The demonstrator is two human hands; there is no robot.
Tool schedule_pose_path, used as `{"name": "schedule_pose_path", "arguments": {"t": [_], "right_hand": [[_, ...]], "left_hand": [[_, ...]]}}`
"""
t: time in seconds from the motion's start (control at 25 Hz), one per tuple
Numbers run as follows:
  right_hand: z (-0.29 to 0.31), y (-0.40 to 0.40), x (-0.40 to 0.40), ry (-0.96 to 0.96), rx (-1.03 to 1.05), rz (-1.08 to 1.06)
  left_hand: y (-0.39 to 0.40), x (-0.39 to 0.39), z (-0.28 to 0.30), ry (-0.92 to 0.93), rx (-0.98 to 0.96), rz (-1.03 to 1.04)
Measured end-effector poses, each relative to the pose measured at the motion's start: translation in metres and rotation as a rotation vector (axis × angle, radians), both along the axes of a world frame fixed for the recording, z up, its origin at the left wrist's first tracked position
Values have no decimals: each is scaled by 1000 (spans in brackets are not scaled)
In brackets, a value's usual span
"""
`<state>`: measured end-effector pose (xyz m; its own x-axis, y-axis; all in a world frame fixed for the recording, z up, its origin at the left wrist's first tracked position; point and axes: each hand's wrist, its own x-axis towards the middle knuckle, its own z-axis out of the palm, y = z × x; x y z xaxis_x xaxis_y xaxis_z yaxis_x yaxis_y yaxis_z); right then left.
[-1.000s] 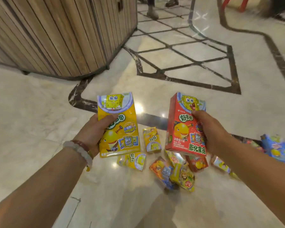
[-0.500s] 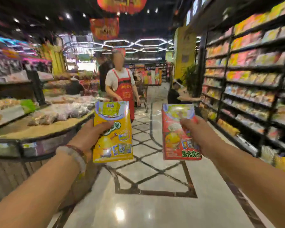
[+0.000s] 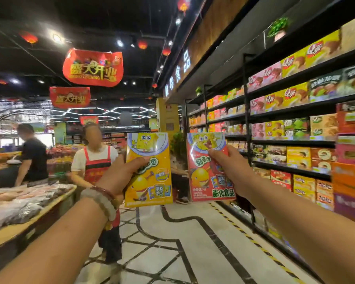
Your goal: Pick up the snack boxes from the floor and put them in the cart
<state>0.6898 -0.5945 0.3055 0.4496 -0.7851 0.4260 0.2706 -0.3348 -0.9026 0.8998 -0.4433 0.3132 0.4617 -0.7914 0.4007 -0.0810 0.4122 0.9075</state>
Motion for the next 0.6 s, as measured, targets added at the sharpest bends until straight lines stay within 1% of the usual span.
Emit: {"name": "schedule_pose_path", "arguments": {"t": [0.2, 0.32, 0.44, 0.6], "right_hand": [[-4, 37, -94, -14, 0, -254], [-4, 66, -162, -25, 15, -423], [-1, 98, -242, -7, -21, -612], [4, 154, -350, 2, -51, -846]], "left_hand": [[-24, -63, 7, -9, -14, -226], [-35, -117, 8, -12, 14, -404], [-40, -190, 10, -39, 39, -585], [-36, -300, 14, -64, -7, -826]]}}
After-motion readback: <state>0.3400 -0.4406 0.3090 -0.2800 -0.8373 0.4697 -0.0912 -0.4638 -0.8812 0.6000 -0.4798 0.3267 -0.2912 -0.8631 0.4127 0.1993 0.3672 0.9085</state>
